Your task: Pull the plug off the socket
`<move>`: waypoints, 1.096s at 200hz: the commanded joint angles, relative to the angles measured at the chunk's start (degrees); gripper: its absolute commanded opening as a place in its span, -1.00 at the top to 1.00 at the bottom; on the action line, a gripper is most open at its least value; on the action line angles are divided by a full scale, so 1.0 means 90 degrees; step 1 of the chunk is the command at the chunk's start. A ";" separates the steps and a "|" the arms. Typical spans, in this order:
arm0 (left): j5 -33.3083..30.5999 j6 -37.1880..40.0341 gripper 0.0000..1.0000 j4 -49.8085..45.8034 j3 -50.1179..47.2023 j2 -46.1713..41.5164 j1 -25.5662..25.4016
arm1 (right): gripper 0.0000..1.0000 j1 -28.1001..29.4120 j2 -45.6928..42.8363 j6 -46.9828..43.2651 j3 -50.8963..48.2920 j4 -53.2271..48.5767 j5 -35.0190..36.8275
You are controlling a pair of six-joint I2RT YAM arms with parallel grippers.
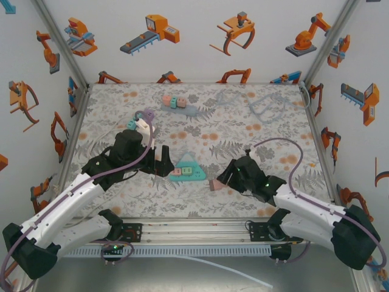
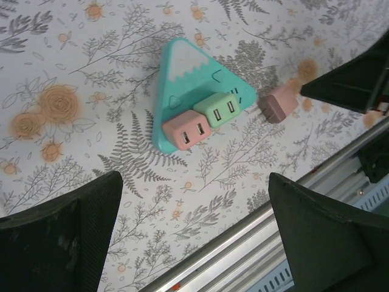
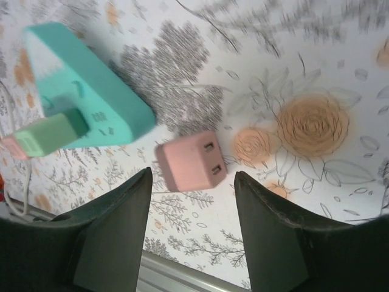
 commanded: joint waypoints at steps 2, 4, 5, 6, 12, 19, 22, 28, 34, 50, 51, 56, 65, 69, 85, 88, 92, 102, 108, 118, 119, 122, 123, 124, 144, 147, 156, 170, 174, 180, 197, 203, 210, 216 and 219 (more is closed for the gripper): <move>-0.0564 -0.0320 -0.94 -0.0155 0.0014 -0.0031 -0.0003 | -0.07 0.0037 -0.0188 -0.1793 0.0876 -0.0654 0.0785; -0.0585 -0.0337 -0.94 -0.0156 0.0009 -0.0037 0.0004 | -0.07 0.0037 -0.0184 -0.1921 0.0930 -0.0645 0.0771; -0.0590 -0.0349 -0.94 -0.0156 0.0006 -0.0032 0.0005 | -0.07 0.0037 -0.0181 -0.2016 0.0959 -0.0632 0.0769; -0.0602 -0.0355 -0.94 -0.0156 0.0005 -0.0035 0.0001 | -0.07 0.0037 -0.0175 -0.2088 0.0993 -0.0626 0.0763; -0.0649 -0.0388 -0.94 -0.0139 -0.0014 -0.0043 0.0010 | -0.06 0.0036 -0.0143 -0.2500 0.1154 -0.0554 0.0701; -0.0707 -0.0427 -0.94 -0.0112 -0.0030 -0.0041 0.0019 | -0.05 0.0037 -0.0090 -0.3053 0.1315 -0.0395 0.0547; -0.0727 -0.0452 -0.94 -0.0108 -0.0035 -0.0056 0.0025 | -0.03 0.0044 -0.0066 -0.3299 0.1370 -0.0314 0.0468; -0.0764 -0.0482 -0.94 -0.0087 -0.0052 -0.0051 0.0033 | 0.01 0.0060 -0.0001 -0.3768 0.1491 -0.0171 0.0287; -0.0804 -0.0523 -0.94 -0.0070 -0.0059 -0.0058 0.0046 | 0.03 0.0089 0.0070 -0.4246 0.1602 -0.0042 0.0105; -0.0870 -0.0633 -0.94 0.0040 -0.0083 -0.0048 0.0099 | 0.04 0.0231 0.0279 -0.5565 0.1810 0.0310 -0.0431; -0.0869 -0.0639 -0.94 0.0050 -0.0093 -0.0048 0.0111 | 0.04 0.0241 0.0294 -0.5659 0.1818 0.0324 -0.0467; -0.0856 -0.0643 -0.94 0.0105 -0.0112 -0.0046 0.0131 | 0.03 0.0298 0.0362 -0.6089 0.1858 0.0431 -0.0662; -0.0864 -0.0642 -0.94 0.0169 -0.0124 -0.0029 0.0188 | 0.03 0.0408 0.0480 -0.6829 0.1903 0.0619 -0.0984; -0.0875 -0.0645 -0.94 0.0176 -0.0115 -0.0005 0.0216 | 0.03 0.0468 0.0532 -0.7140 0.1905 0.0706 -0.1134; -0.0859 -0.0665 -0.94 0.0209 -0.0085 0.0061 0.0388 | 0.01 0.0591 0.0733 -0.8124 0.1924 0.1069 -0.1693; -0.0837 -0.0666 -0.94 0.0231 -0.0079 0.0073 0.0427 | 0.01 0.0600 0.0773 -0.8298 0.1925 0.1138 -0.1813; -0.0781 -0.0671 -0.94 0.0251 -0.0075 0.0101 0.0481 | 0.00 0.0611 0.0830 -0.8501 0.1930 0.1219 -0.1982; -0.0577 -0.0654 -0.94 0.0342 -0.0074 0.0156 0.0616 | 0.00 0.0639 0.0977 -0.9028 0.1954 0.1371 -0.2425; -0.0426 -0.0640 -0.94 0.0411 -0.0084 0.0201 0.0693 | 0.00 0.0657 0.1071 -0.9345 0.1973 0.1424 -0.2656; -0.0214 -0.0620 -0.94 0.0498 -0.0074 0.0281 0.0802 | 0.00 0.0704 0.1235 -0.9946 0.2011 0.1436 -0.3032; -0.0204 -0.0618 -0.94 0.0503 -0.0074 0.0288 0.0810 | -0.01 0.0707 0.1246 -1.0008 0.2017 0.1434 -0.3066; -0.0154 -0.0608 -0.94 0.0535 -0.0074 0.0313 0.0833 | -0.01 0.0726 0.1298 -1.0185 0.2027 0.1432 -0.3160; -0.0145 -0.0607 -0.94 0.0541 -0.0074 0.0323 0.0840 | -0.01 0.0733 0.1316 -1.0245 0.2030 0.1432 -0.3179; -0.0126 -0.0606 -0.94 0.0544 -0.0074 0.0338 0.0848 | -0.01 0.0741 0.1335 -1.0299 0.2031 0.1431 -0.3208; 0.0044 -0.0522 -0.94 0.0681 -0.0061 0.0532 0.0927 | -0.02 0.0816 0.1677 -1.1182 0.2093 0.1493 -0.3487; 0.0062 -0.0512 -0.94 0.0705 -0.0053 0.0565 0.0933 | -0.02 0.0826 0.1740 -1.1264 0.2100 0.1512 -0.3498; 0.0112 -0.0485 -0.94 0.0763 -0.0048 0.0686 0.0956 | -0.02 0.0836 0.1920 -1.1495 0.2120 0.1574 -0.3529; 0.0255 -0.0442 -0.94 0.0854 -0.0027 0.0873 0.1031 | -0.03 0.0847 0.2242 -1.1752 0.2120 0.1772 -0.3535; 0.0310 -0.0427 -0.94 0.0867 -0.0013 0.0949 0.1053 | -0.03 0.0847 0.2328 -1.1799 0.2120 0.1830 -0.3540; 0.0390 -0.0408 -0.94 0.0883 0.0003 0.1054 0.1087 | -0.04 0.0851 0.2448 -1.1866 0.2135 0.1900 -0.3572; 0.0459 -0.0336 -0.94 0.0996 0.0004 0.1310 0.1132 | -0.04 0.0857 0.2802 -1.1935 0.2186 0.2098 -0.3638; 0.0476 -0.0327 -0.94 0.1056 -0.0023 0.1394 0.1140 | -0.04 0.0857 0.2927 -1.1944 0.2205 0.2154 -0.3638; 0.0536 -0.0301 -0.96 0.1135 -0.0027 0.1514 0.1169 | -0.04 0.0862 0.3053 -1.1942 0.2234 0.2205 -0.3638; 0.0591 -0.0273 -0.99 0.1200 -0.0034 0.1616 0.1187 | -0.04 0.0857 0.3162 -1.1935 0.2256 0.2259 -0.3624; 0.0629 -0.0260 -1.00 0.1233 -0.0035 0.1670 0.1187 | -0.03 0.0858 0.3222 -1.1935 0.2264 0.2282 -0.3614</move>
